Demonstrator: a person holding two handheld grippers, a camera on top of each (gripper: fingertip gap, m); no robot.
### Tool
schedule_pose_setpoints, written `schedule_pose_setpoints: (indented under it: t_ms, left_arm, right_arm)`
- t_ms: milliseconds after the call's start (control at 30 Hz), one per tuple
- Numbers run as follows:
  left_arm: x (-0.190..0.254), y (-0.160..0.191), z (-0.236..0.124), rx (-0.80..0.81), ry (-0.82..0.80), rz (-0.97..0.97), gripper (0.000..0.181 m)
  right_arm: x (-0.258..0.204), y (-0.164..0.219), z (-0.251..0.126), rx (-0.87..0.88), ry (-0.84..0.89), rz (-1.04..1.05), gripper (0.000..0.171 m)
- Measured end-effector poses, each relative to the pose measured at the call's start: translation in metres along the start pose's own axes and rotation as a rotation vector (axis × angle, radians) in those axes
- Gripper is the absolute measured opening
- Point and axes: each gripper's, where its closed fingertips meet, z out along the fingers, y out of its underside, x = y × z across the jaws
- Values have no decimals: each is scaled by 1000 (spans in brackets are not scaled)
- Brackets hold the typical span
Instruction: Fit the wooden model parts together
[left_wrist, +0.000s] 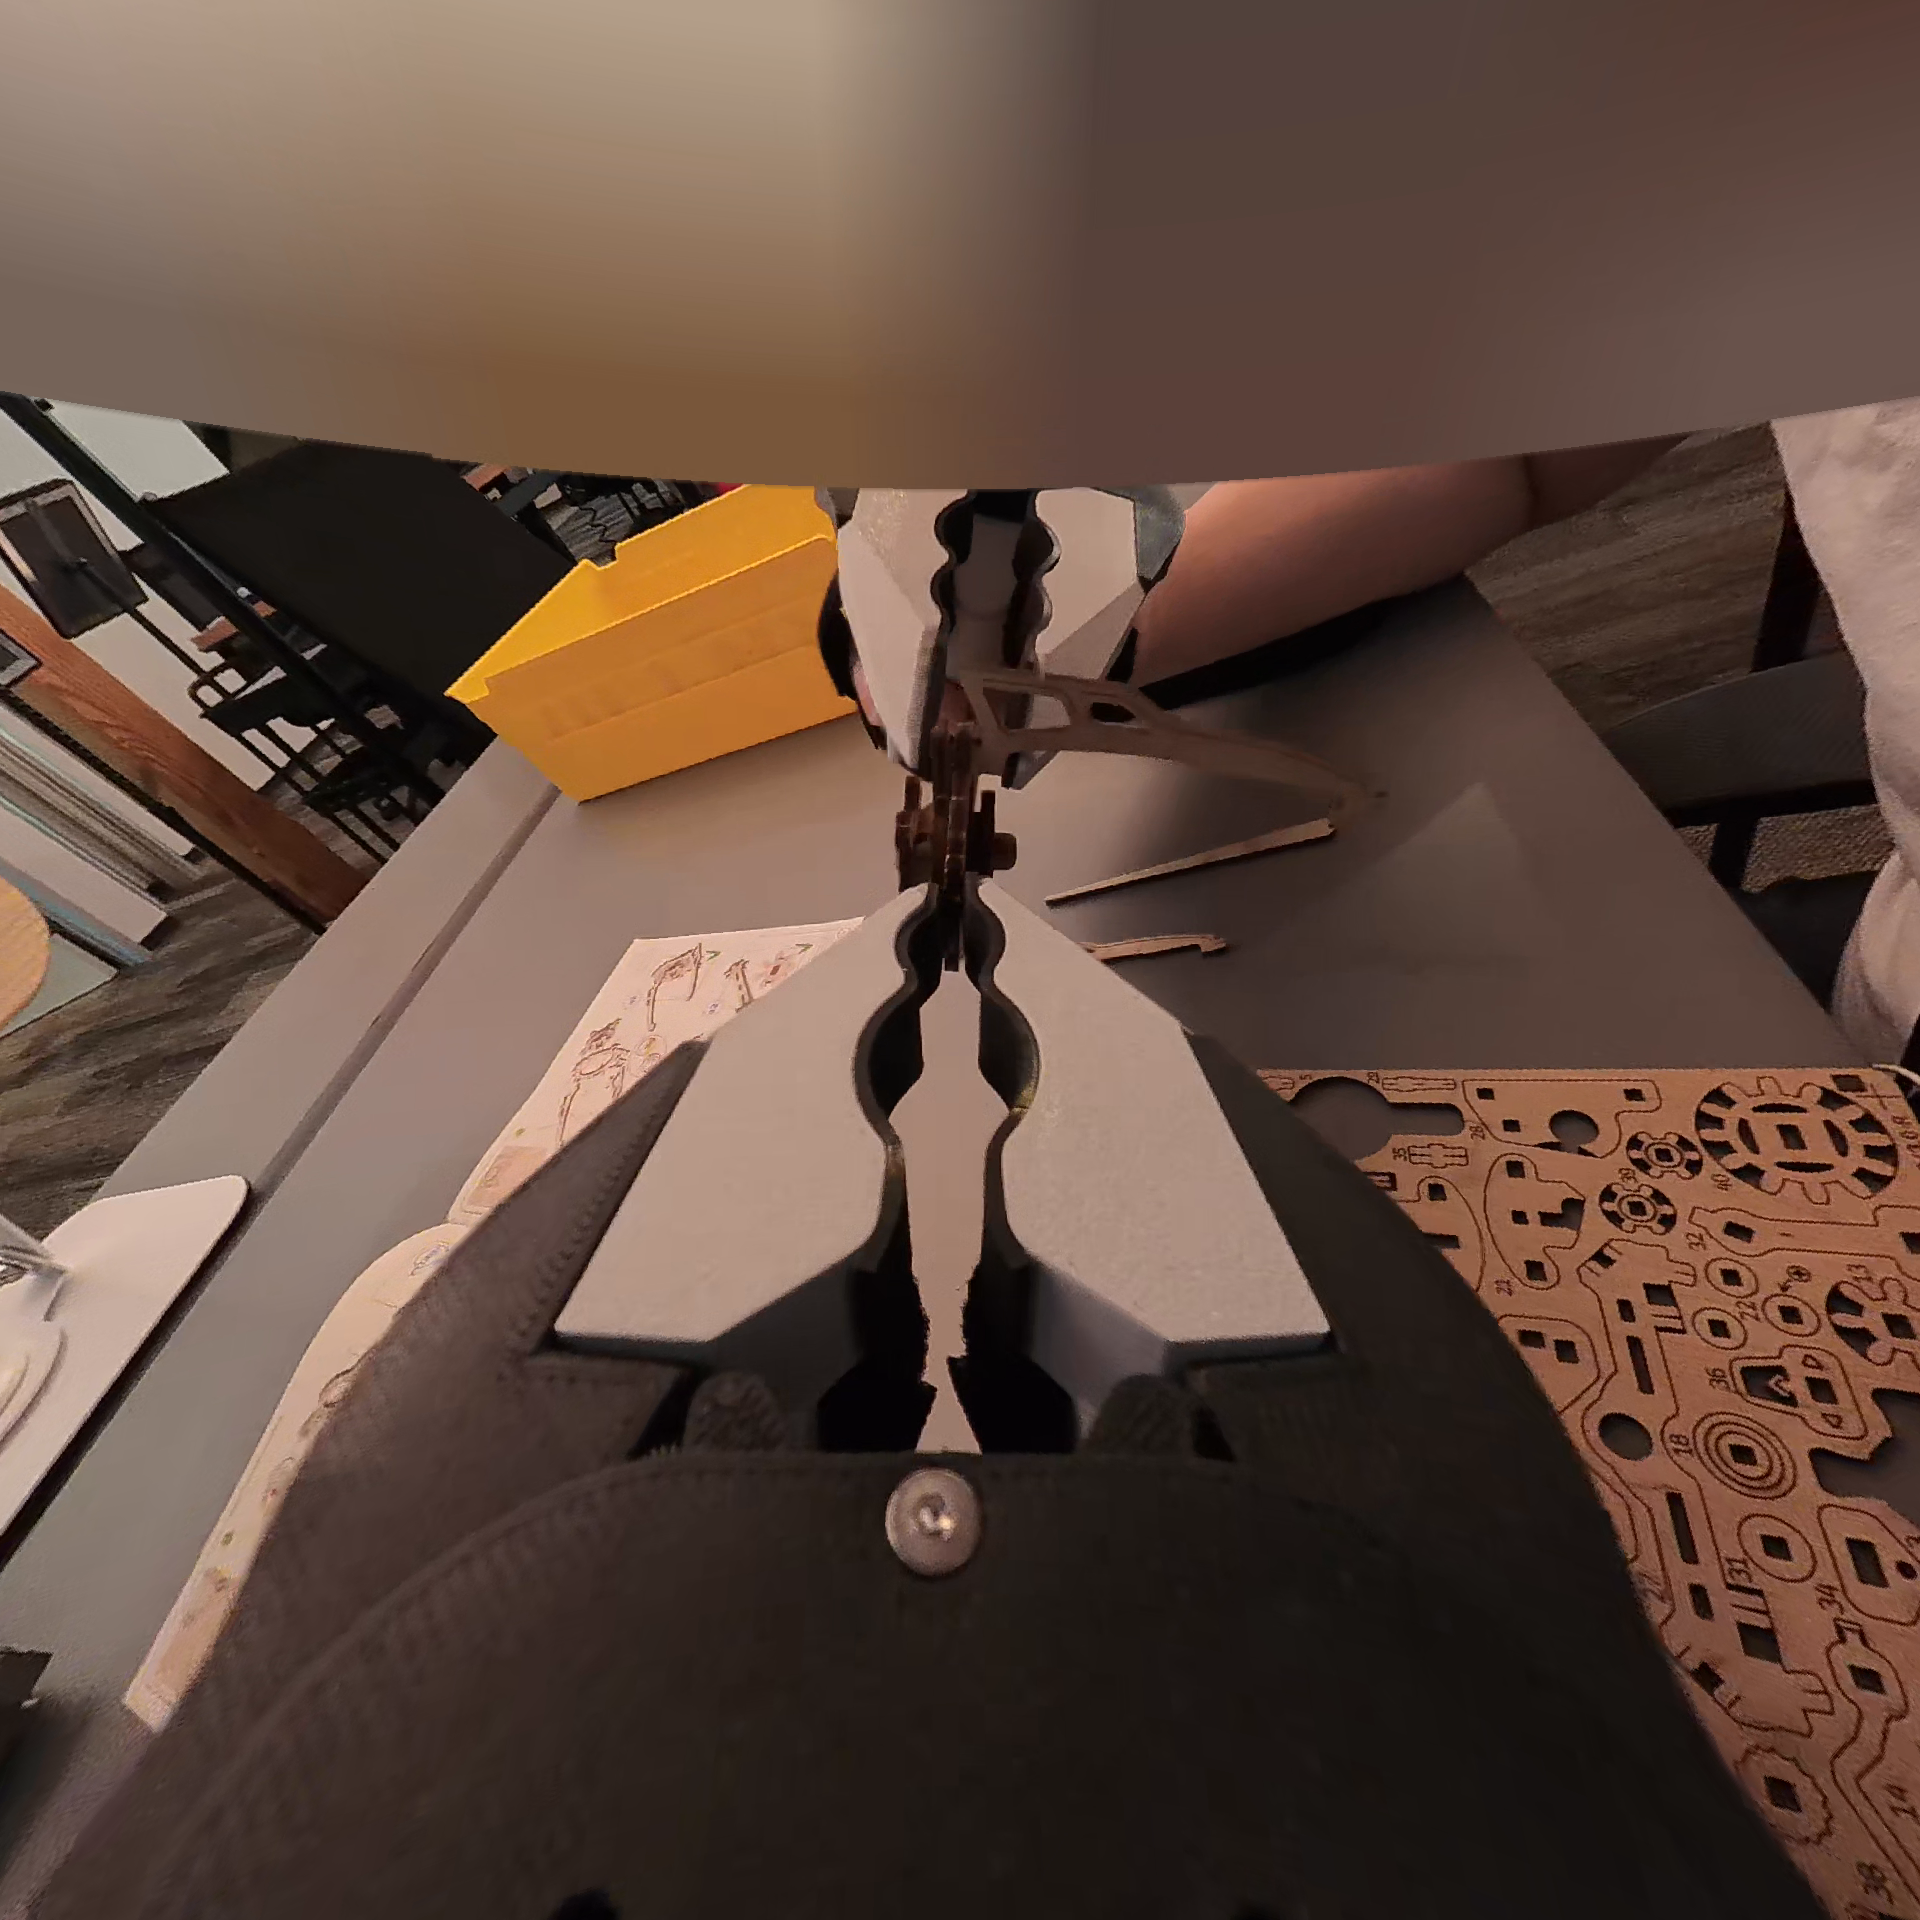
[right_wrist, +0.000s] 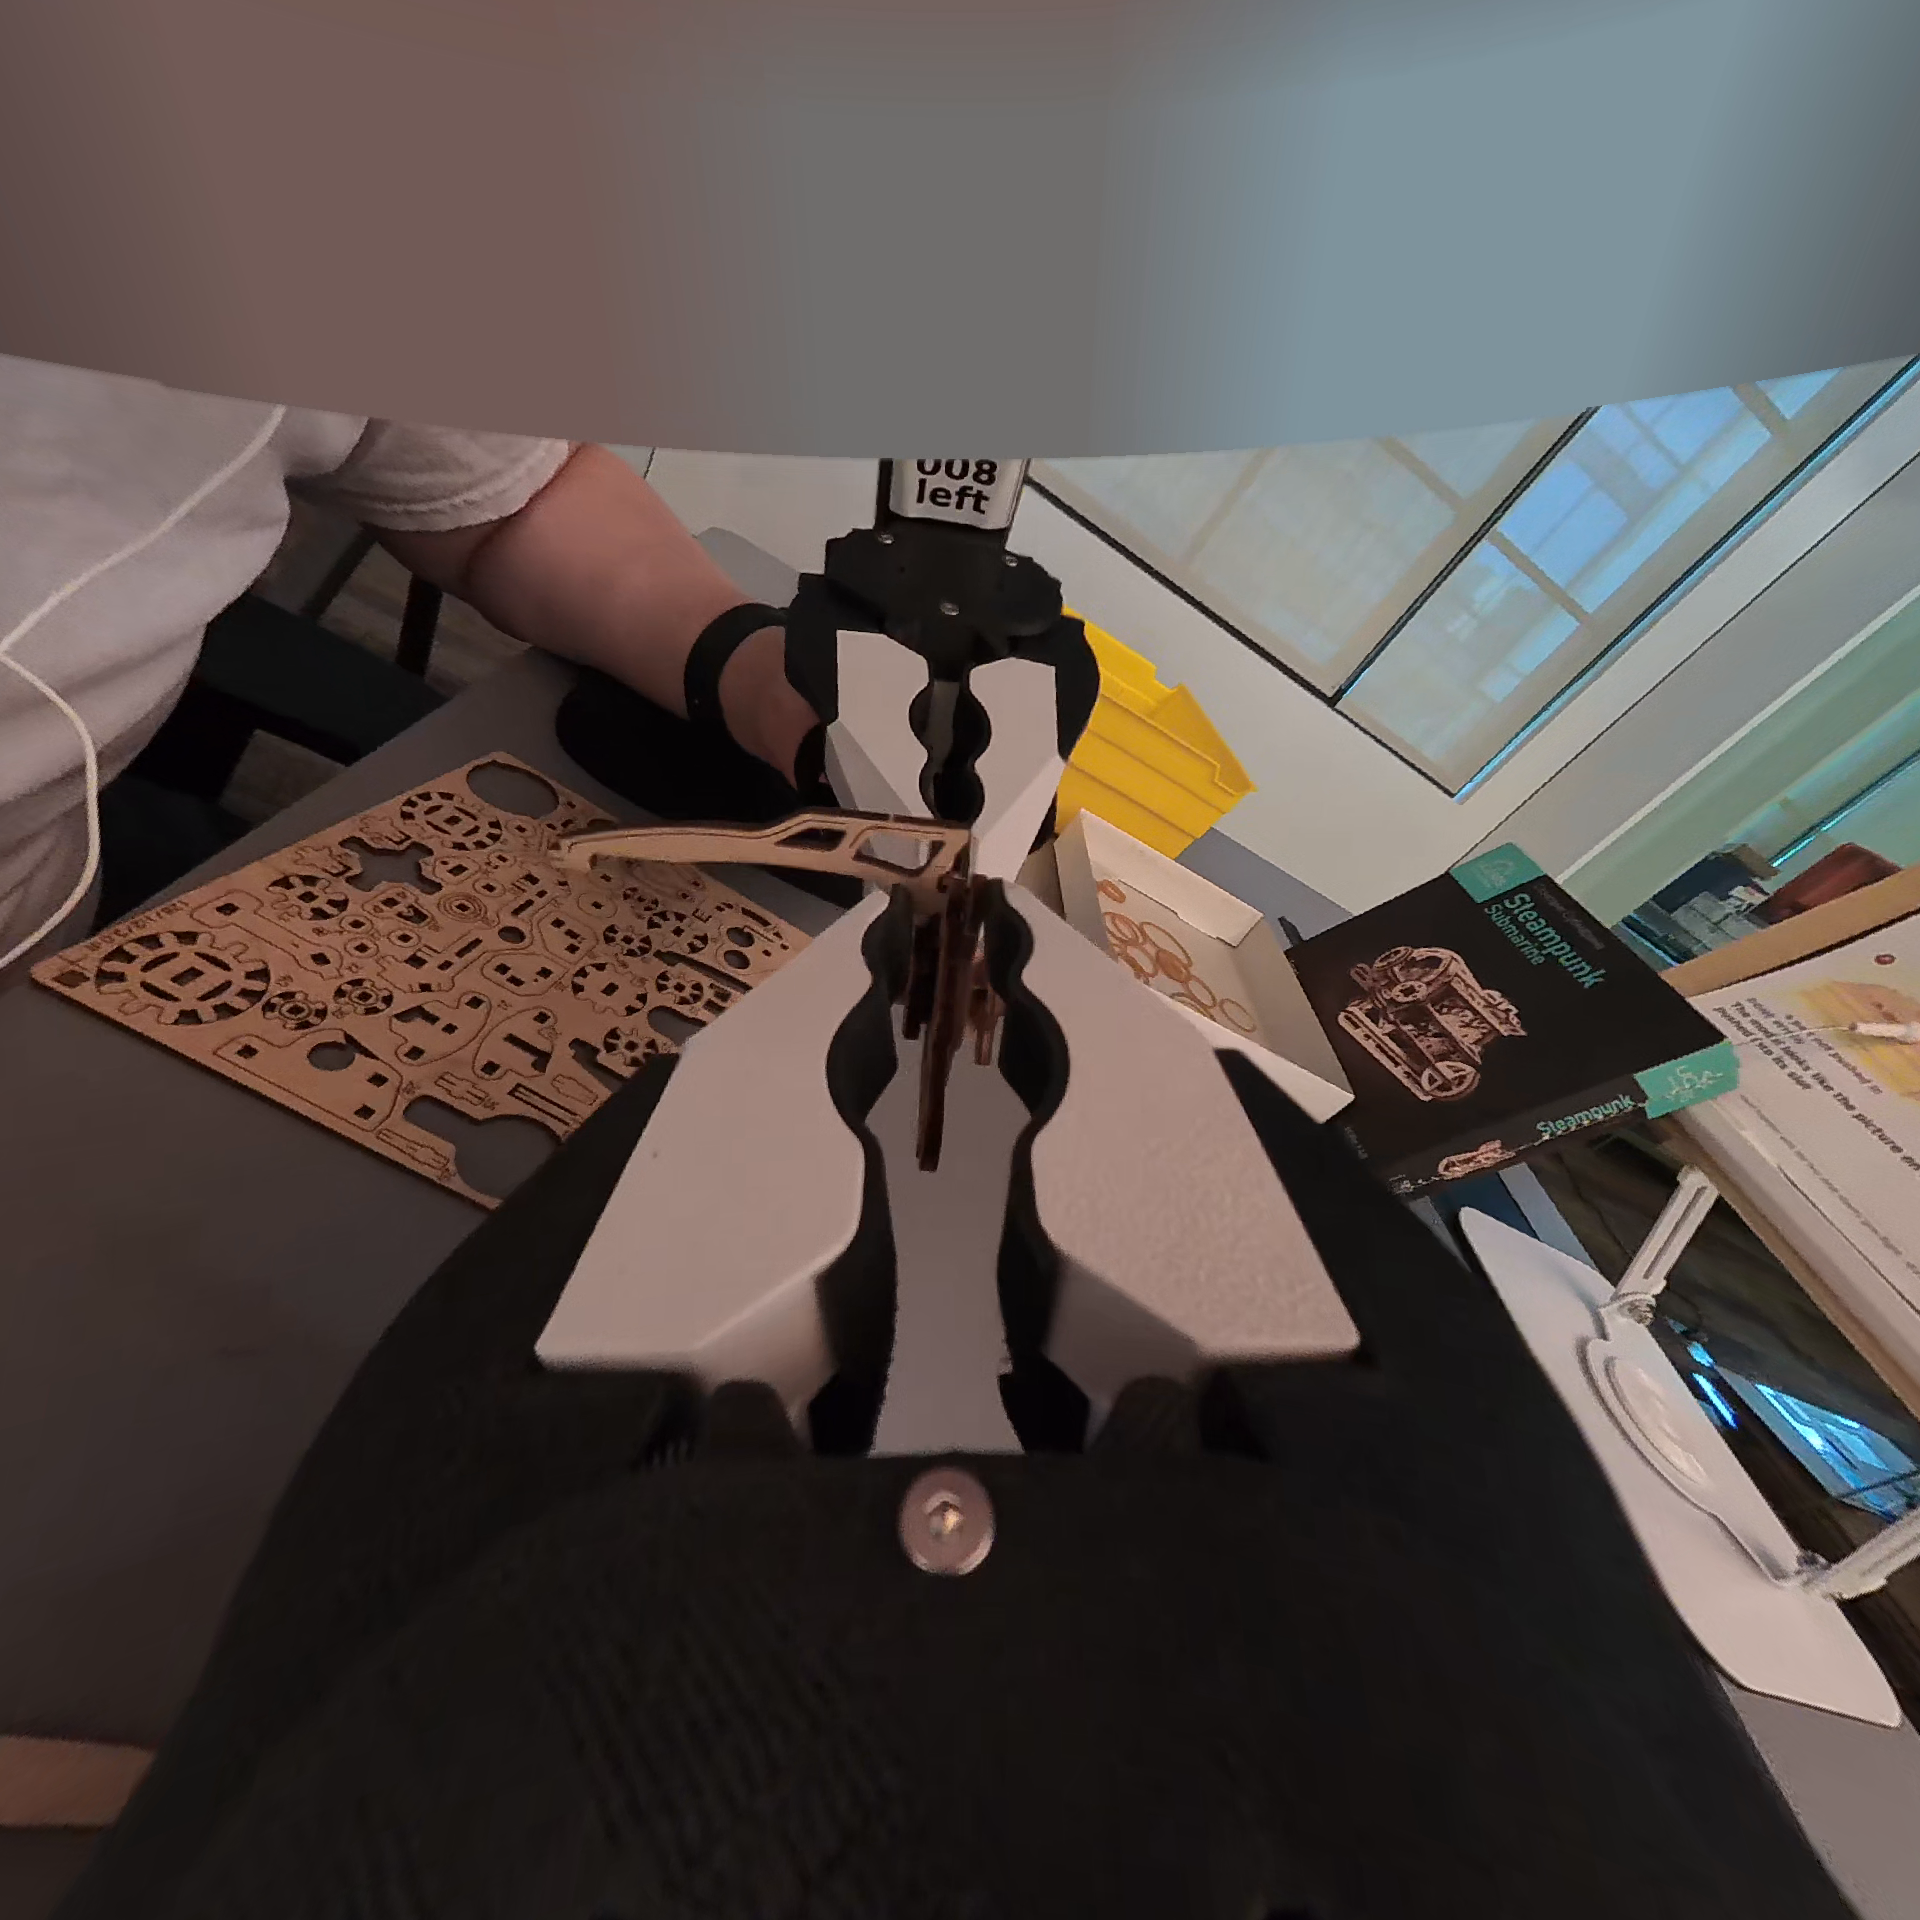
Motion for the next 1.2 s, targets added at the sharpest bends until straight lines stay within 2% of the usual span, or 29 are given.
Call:
schedule_pose_setpoints:
  t_ms: [300,533,800,833,900,933,967,1067,1200]
  left_arm:
    - [-2,6,1,-11,19,-70,1]
    - [-7,7,2,-2,15,-137,1]
    - [-13,14,2,-14,-2,-194,1]
    - [-15,14,3,-11,-20,-190,3]
    - [-18,10,3,3,-44,-192,25]
    - [-17,9,3,3,-44,-186,28]
    - [-16,9,3,3,-41,-169,27]
    - [-9,15,6,-46,-44,-60,8]
    - [1,16,9,-75,-22,12,1]
  right_arm:
    - [2,7,1,-55,14,33,12]
    - [9,7,2,23,17,149,13]
    - [15,17,4,-21,45,221,12]
    - [16,19,4,-39,46,225,12]
    - [13,23,6,-72,39,201,12]
    - [11,24,7,-83,34,185,13]
    - [9,27,9,-97,25,181,12]
    - [0,27,11,-80,-36,205,12]
    - [-5,29,11,-70,-53,96,12]
